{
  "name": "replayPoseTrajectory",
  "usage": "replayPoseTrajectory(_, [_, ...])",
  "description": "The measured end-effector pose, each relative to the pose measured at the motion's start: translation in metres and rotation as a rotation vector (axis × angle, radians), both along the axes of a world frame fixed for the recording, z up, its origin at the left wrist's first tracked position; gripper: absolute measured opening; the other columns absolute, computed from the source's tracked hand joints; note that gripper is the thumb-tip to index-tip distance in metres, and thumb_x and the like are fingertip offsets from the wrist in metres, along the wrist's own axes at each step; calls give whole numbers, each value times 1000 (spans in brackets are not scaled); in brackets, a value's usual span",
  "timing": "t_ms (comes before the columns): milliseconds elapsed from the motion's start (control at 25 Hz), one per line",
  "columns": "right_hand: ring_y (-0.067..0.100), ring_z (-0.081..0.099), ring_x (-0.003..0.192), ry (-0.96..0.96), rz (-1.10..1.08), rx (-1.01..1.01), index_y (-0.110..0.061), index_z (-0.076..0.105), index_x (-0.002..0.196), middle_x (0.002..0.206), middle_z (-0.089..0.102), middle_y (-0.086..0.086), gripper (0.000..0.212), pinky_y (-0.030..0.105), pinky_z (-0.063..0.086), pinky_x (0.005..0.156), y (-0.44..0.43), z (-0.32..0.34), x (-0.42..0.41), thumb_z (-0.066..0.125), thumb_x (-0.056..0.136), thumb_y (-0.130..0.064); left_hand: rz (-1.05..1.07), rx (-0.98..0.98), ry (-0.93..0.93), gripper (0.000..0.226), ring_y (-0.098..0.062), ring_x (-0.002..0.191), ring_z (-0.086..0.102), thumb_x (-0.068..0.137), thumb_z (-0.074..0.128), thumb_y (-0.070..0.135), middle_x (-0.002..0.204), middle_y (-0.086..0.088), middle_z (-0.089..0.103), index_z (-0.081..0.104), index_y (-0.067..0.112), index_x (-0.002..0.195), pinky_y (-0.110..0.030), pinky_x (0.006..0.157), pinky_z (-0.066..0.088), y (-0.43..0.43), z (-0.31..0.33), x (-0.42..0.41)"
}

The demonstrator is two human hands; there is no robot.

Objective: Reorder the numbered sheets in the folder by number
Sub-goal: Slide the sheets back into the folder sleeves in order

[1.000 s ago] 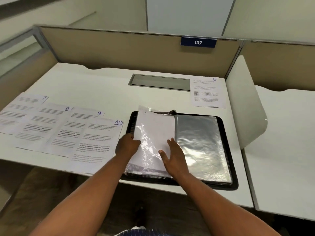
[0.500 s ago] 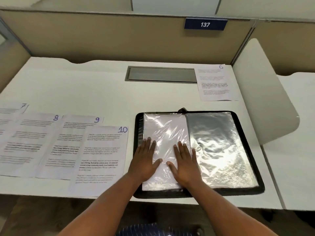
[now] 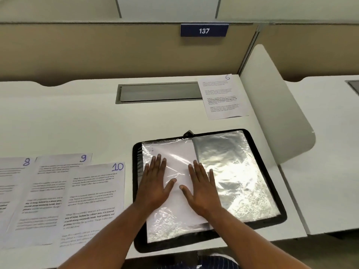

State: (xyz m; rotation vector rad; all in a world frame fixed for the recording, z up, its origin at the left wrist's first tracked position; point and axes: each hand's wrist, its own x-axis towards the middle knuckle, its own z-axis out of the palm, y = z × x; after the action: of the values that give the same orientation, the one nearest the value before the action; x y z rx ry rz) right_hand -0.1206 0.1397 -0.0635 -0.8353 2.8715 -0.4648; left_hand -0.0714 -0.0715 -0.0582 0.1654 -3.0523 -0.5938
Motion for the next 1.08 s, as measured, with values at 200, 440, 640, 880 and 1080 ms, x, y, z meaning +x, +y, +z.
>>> replayPoseTrajectory(200, [17,-5,159,25,-22,-12,-18,11,165,172,0,2,80,53,1,127,25,9,-72,22,103,-68,31,-5,-9,84,-17,156,-4,100,19,69,169,-6,5,14,13,161,-38,126,1,27,12,-75])
replayPoseTrajectory(440, [18,-1,159,7,-94,-76,-18,13,164,172,3,2,79,54,4,127,58,6,-161,32,102,-64,41,-22,-26,85,-17,156,-2,97,20,69,169,-4,3,15,13,161,-41,127,6,60,16,-160])
replayPoseTrajectory(640, [22,6,158,15,-226,-113,-17,16,164,172,8,5,81,51,3,128,81,13,-259,26,100,-65,165,93,-77,93,-20,156,4,92,20,73,169,-7,6,17,10,160,-35,126,2,85,21,-254])
replayPoseTrajectory(880, [28,8,158,-36,-384,-131,-14,17,163,171,10,12,76,50,4,128,99,5,-349,43,104,-53,306,199,-217,84,-24,156,4,100,44,59,169,-11,5,19,5,159,-38,126,6,103,13,-345])
replayPoseTrajectory(1080, [32,9,157,-66,-447,0,-9,17,163,170,13,17,81,57,2,126,83,-13,-367,33,100,-58,402,254,-213,86,-24,156,-4,99,47,60,169,-11,3,19,5,159,-45,125,-3,110,3,-390])
